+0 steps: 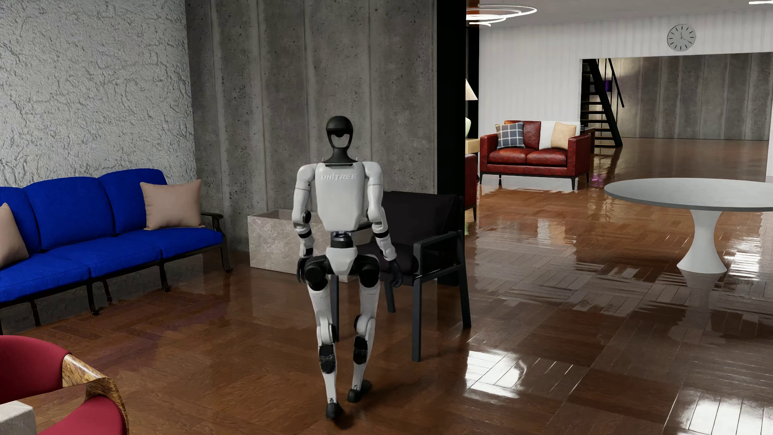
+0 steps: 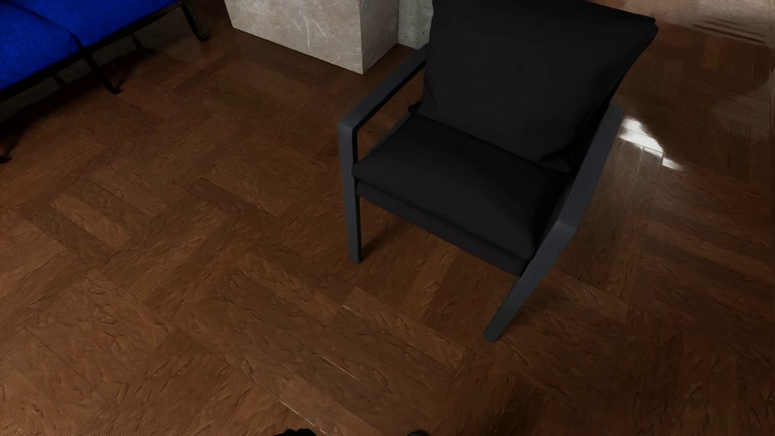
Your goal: Approach the dark chair
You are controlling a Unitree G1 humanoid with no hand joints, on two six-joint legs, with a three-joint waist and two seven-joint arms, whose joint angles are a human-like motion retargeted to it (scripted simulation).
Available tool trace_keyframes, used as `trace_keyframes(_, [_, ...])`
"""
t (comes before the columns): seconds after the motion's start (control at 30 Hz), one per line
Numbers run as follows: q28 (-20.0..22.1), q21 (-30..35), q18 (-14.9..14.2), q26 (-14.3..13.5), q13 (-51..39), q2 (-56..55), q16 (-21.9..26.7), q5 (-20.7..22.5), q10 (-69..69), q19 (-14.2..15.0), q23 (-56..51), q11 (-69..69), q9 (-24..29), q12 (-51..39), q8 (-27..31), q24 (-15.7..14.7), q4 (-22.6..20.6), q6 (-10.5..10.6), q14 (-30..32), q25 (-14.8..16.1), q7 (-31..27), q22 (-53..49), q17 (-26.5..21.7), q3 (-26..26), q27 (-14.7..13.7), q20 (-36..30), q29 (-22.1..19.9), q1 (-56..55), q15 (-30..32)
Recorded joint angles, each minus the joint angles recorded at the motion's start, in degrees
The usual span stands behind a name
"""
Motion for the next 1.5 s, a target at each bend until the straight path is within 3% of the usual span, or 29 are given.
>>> trace_keyframes(0.03, [-1.59, 0.29, -5.57, 0.18, -0.23, 1.27, 1.23, 0.25, 4.94, 0.1, -1.06, -0.78, 0.11, 0.43, -0.74, -0.06, 0.63, 0.16, 3.46, 0.19, -0.77, 1.03, 0.22, -0.12, -1.31, -0.69, -0.3, -2.23, -0.42])
trace_keyframes(0.07, [-2.57, 0.79, -15.86, 0.65, -1.17, 2.07, 2.45, 0.5, 10.51, 0.19, -1.99, -0.77, 0.3, 1.58, -1.3, -0.16, 1.88, 0.38, 4.66, 0.5, -1.34, 0.97, 0.68, -0.29, -1.82, -0.44, -0.59, -4.72, -1.06])
trace_keyframes(0.13, [-1.21, 1.01, -16.84, 1.38, -2.13, 2.87, 3.77, 0.26, 22.18, 0.63, -3.8, 0.36, 0.89, 3.59, -2.68, -1.16, 3.57, 0.98, 4.5, 1.17, 1.01, 0.82, 0.97, -1.28, -3.14, 1.39, -1.11, -11.13, -2.62])
trace_keyframes(0.2, [0.81, 0.95, -17.35, 1.76, -3.46, 3.6, 3.6, 0.41, 26.78, 1.34, -5.18, 0.58, 1.31, 5.32, -2.32, -2.51, 11.31, 1.67, 3.31, 1.36, 2.49, 1.4, 1.05, -0.98, -3.64, 2.97, -2.03, -15.81, -3.45])
trace_keyframes(0.3, [-1.5, 1.89, -6.17, 1.81, -4.23, 4.65, 3.24, 1.52, 16.45, 2.69, -6.17, -0.31, 1.5, 6.28, 0.46, -2.53, 21.18, 2.76, 0.12, 1.19, 8.43, 2.39, 0.29, 1.34, -5.0, 2.17, -2.16, -17.51, -3.82])
trace_keyframes(0.37, [-2.1, 2.72, -3.32, 1.55, -4.13, 5.28, 2.94, 2.05, 3.19, 3.74, -6.08, -0.75, 1.47, 6.76, 2.77, -2.56, 18.11, 3.17, -0.66, 0.97, 3.18, 1.66, -0.16, 2.72, -5.84, 2.28, -1.69, -17.3, -4.15])
trace_keyframes(0.43, [-1.05, 3.51, -6.35, 1.56, -4.22, 5.79, 1.88, 2.22, -9.17, 4.89, -5.55, -1.18, 1.3, 7.06, 5.26, -2.63, 13.16, 3.27, 2.09, 0.81, -7.06, 0.9, -0.3, 3.17, -5.05, 3.04, -1.34, -14.63, -4.41])
trace_keyframes(0.47, [-0.57, 3.55, -6.68, 1.49, -4.34, 5.85, 1.26, 2.17, -10.59, 5.51, -5.03, -0.91, 1.25, 7.01, 6.49, -2.52, 13.27, 3.33, 1.61, 0.89, -6.32, 0.76, -0.35, 2.94, -4.13, 3.22, -1.26, -13.24, -4.54])
trace_keyframes(0.6, [-1.17, 1.33, -3.65, 1.45, -4.32, 5.92, -0.63, 1.22, -13.67, 8.45, -1.7, -1.08, 1.1, 4.7, 12.48, -0.78, 13.54, 2.71, 1.61, 1.49, 1.67, 0.89, 0.17, 2.22, -0.7, 1.83, -2.26, -9.28, -4.0])
trace_keyframes(0.73, [0.3, 1.64, -1.9, 0.54, -2.33, 4.45, -0.67, 0.96, -17.14, 11.51, 0.16, -0.69, 1.05, 1.31, 19.65, -0.41, 13.38, 1.6, 1.08, 1.34, 9.51, 0.15, -0.56, 1.8, -0.55, 1.69, -0.45, -5.74, -3.25])
trace_keyframes(0.87, [0.21, -0.97, -0.73, 0.43, -1.49, 1.23, 1.44, 2.45, -19.59, 14.6, -0.17, 0.01, 0.81, -2.73, 26.39, -0.52, 14.38, 0.38, 0.74, 3.58, 17.89, 1.22, 0.54, 1.51, -0.4, 0.99, -0.87, -4.15, -2.27])
trace_keyframes(0.97, [-1.31, -2.23, -0.3, 0.59, -0.9, -1.21, 4.39, 1.53, -18.69, 19.42, -0.34, 0.19, 0.71, -6.77, 23.26, -0.13, 16.22, -0.35, 0.06, 2.85, 22.9, 4.02, 1.01, 1.6, -0.96, -2.42, -0.74, -4.38, -1.95])
trace_keyframes(1.03, [-2.03, -2.43, -0.11, 0.72, -0.66, -2.13, 6.02, -1.82, -18.53, 17.56, 0.57, 2.46, 0.61, -9.46, 16.73, 0.27, 17.04, -0.6, -0.02, 1.58, 25.42, 5.81, 0.35, 1.93, -1.08, -5.2, 0.14, -4.06, -1.71])
trace_keyframes(1.1, [-1.28, -2.88, -0.02, 0.93, -0.39, -2.62, 6.55, -5.34, -17.89, 16.47, 1.48, 6.79, 0.59, -11.4, 14.04, 0.13, 17.31, -0.67, -0.23, 1.1, 26.7, 6.2, -0.69, 2.1, -1.07, -6.55, 0.54, -4.0, -2.71])
trace_keyframes(1.33, [3.06, -2.52, -1.33, -2.12, 0.14, 3.11, 4.53, -10.2, -17.25, 16.12, 1.63, 6.82, 0.28, -11.09, 20.18, -3.02, 17.66, -0.39, 0.42, -0.84, 25.84, 0.98, -2.14, 3.24, -0.71, -6.65, 2.31, -3.71, -4.48])
trace_keyframes(1.37, [3.18, -2.09, -1.7, -2.48, -0.2, 4.62, 4.34, -10.15, -17.43, 16.14, 1.39, 4.89, 0.15, -10.26, 20.12, -3.17, 17.86, -0.43, 0.65, -0.88, 25.63, 0.19, -2.01, 3.48, -1.04, -6.81, 2.73, -3.61, -2.81])
trace_keyframes(1.43, [3.66, -1.0, -2.67, -2.5, -1.14, 7.02, 3.67, -10.48, -18.08, 19.69, 0.76, 0.95, -0.15, -7.99, 18.22, -3.89, 18.4, -0.7, 1.4, -2.0, 25.59, -0.66, -1.96, 4.06, -1.31, -6.32, 2.72, -3.0, -0.93])
trace_keyframes(1.5, [4.52, -0.48, -3.95, -1.27, -2.24, 8.91, 2.53, -9.91, -18.55, 18.27, -0.08, -1.51, -0.28, -5.36, 15.49, -4.98, 19.55, -1.13, 2.48, -2.59, 25.69, 0.13, -1.2, 4.52, -1.29, -4.56, 1.57, -2.39, -3.04])
